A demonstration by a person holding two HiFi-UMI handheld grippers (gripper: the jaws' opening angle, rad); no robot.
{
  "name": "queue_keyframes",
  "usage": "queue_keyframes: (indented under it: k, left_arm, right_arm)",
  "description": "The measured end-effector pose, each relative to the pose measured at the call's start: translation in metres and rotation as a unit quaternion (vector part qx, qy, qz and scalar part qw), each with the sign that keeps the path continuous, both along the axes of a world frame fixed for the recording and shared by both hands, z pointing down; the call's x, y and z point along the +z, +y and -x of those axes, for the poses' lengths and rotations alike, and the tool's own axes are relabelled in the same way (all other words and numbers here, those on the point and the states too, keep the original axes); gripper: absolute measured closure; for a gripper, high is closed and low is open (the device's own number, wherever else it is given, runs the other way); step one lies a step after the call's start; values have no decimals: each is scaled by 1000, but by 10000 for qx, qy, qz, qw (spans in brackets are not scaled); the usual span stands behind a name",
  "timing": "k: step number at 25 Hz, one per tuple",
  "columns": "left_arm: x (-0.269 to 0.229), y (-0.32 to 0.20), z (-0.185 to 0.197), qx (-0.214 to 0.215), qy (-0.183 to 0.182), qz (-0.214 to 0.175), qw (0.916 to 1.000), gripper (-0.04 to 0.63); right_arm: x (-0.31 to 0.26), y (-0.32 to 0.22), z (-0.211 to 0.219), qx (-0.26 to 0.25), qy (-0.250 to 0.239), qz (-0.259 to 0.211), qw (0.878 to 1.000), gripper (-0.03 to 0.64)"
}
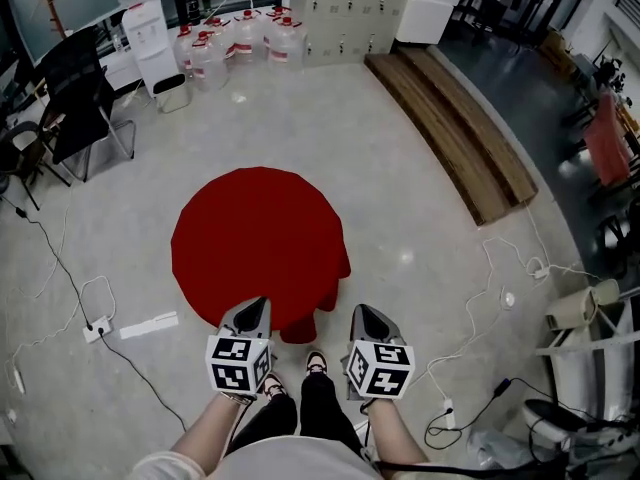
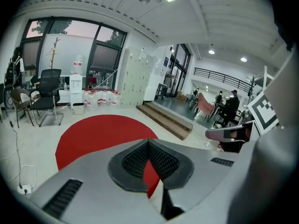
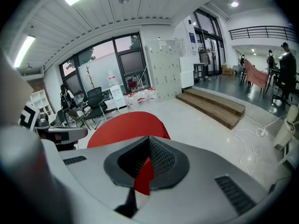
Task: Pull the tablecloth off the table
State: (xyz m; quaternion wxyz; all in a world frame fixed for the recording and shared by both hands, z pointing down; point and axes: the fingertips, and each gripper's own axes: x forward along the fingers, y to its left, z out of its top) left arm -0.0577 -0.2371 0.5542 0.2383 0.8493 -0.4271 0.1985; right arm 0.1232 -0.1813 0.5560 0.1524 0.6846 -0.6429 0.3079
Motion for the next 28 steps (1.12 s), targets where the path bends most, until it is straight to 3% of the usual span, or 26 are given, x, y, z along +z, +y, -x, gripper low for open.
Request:
queue_keyframes:
  k: [10,18,25,28]
  left_arm:
    - [28,5,-12,61,-238,236,9994,578]
    - [66,0,-5,-129,-429,446,9980,578]
    - [90,-1,-2,-257,-516,628,9964,578]
    - [97,-5,-1,-322,-536,653,9959,578]
  right_arm:
    - [30,7,-6,-342,-294,222,9987,592]
    - [74,-5,-9,-562,-401,417,9967,591]
    - [106,-9,-11,-949,-795,530,9909,587]
    - [120,-12,-14,-1113,-803,617,9886,511]
